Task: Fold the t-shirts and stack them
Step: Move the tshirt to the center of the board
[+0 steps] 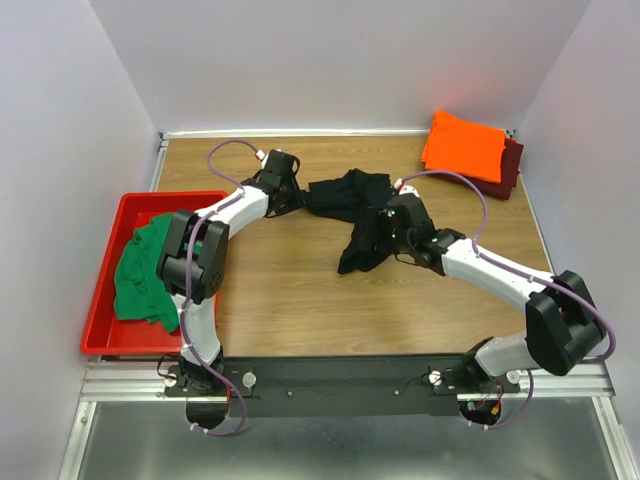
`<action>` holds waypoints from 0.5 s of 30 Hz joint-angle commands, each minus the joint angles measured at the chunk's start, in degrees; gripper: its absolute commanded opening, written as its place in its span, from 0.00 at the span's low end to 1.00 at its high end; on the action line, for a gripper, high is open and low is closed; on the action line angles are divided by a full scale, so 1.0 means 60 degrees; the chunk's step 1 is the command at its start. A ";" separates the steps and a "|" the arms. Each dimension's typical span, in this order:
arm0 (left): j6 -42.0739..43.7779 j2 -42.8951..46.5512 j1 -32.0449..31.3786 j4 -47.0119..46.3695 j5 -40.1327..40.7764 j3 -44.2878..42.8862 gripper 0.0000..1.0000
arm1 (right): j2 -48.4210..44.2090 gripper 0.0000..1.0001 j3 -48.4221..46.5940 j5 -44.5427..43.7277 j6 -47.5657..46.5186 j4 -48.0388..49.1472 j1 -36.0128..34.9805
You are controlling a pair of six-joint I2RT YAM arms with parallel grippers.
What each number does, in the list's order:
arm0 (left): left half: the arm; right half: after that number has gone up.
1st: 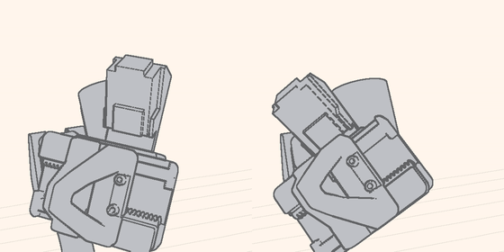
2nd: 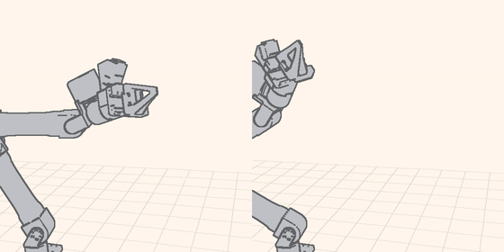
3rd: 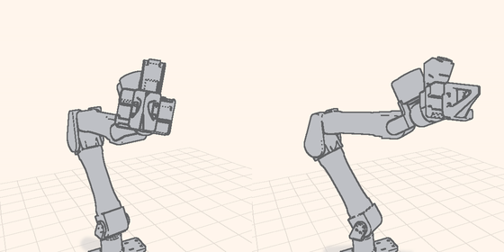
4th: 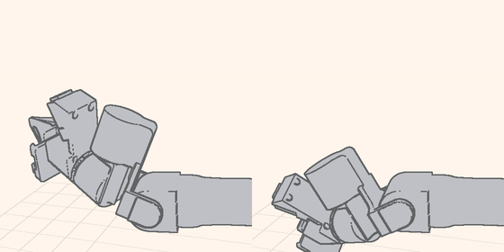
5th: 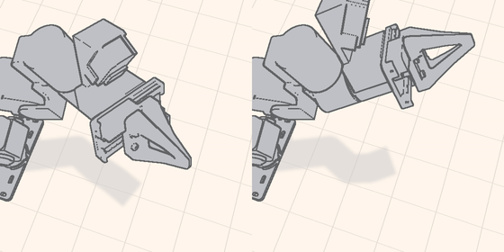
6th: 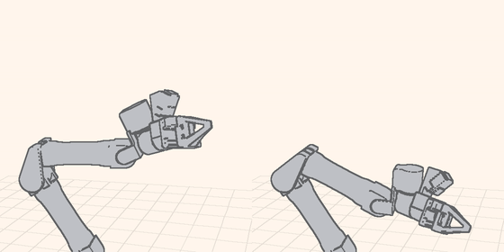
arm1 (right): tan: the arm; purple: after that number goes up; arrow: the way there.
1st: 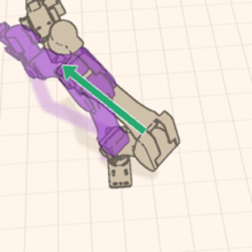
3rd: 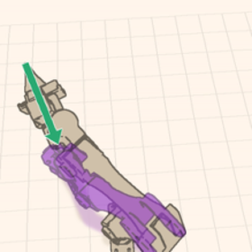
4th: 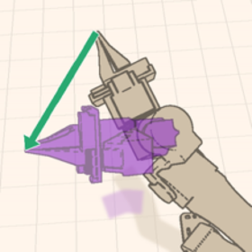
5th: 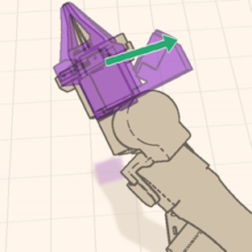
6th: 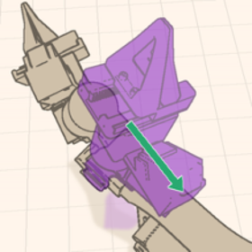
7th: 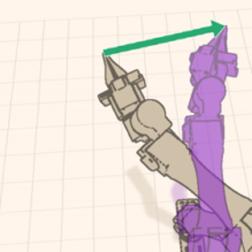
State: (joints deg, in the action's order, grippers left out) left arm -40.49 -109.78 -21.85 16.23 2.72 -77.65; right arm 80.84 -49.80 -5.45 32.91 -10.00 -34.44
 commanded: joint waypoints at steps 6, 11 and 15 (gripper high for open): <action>-0.0561 -0.1098 0.0447 -0.0610 -0.0365 -0.0930 0.47 | 0.0619 0.87 -0.0576 -0.0805 0.0331 0.0260 -0.0530; -0.0591 -0.1347 0.0565 -0.0742 -0.0380 -0.1180 0.47 | 0.0823 0.87 -0.0752 -0.0863 0.0331 0.0260 -0.0706; -0.0590 -0.1479 0.0682 -0.0815 -0.0366 -0.1209 0.46 | 0.1043 0.87 -0.0869 -0.0922 0.0375 0.0260 -0.0779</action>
State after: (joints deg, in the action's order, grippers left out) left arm -43.38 -117.03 -18.61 13.06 1.39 -83.57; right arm 85.27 -53.04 -8.36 34.15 -9.30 -38.41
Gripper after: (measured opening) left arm 0.466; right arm 0.867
